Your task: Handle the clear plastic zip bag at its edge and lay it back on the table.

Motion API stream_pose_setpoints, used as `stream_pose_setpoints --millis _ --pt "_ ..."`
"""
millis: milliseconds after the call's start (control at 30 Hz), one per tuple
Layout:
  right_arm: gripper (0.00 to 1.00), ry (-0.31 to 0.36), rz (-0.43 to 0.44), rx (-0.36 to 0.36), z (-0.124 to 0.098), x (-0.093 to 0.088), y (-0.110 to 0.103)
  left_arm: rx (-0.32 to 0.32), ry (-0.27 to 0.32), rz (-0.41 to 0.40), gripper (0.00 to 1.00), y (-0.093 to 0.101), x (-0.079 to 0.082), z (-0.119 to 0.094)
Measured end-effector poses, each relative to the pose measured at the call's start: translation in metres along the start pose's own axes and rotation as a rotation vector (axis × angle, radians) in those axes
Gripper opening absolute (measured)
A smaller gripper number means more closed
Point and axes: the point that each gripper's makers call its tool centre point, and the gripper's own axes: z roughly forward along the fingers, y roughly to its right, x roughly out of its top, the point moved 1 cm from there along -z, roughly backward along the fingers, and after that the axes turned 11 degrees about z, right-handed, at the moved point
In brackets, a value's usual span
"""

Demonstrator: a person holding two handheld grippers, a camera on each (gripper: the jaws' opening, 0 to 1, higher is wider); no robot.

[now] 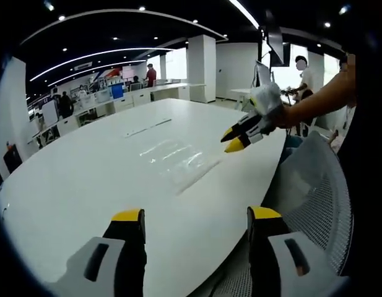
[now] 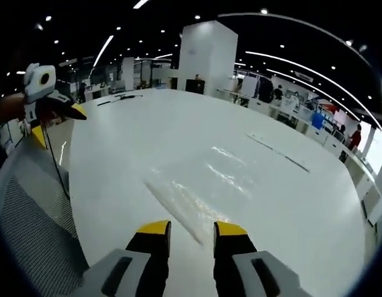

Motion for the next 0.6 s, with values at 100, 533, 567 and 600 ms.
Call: stream_pose_setpoints --millis 100,533,567,600 --pt "0.35 0.018 0.021 -0.014 -0.014 -0.002 0.000 -0.028 0.054 -0.038 0.68 0.009 0.008 0.003" --pt "0.49 0.053 0.059 -0.102 -0.070 -0.026 -0.006 0.013 0.030 -0.038 0.71 0.019 -0.005 0.009" --pt "0.51 0.066 0.064 -0.106 -0.073 -0.026 -0.007 0.013 0.031 -0.043 0.72 0.019 -0.005 0.008" --pt "0.53 0.086 0.076 -0.109 -0.077 -0.027 -0.008 0.016 0.034 -0.046 0.72 0.018 -0.006 0.008"
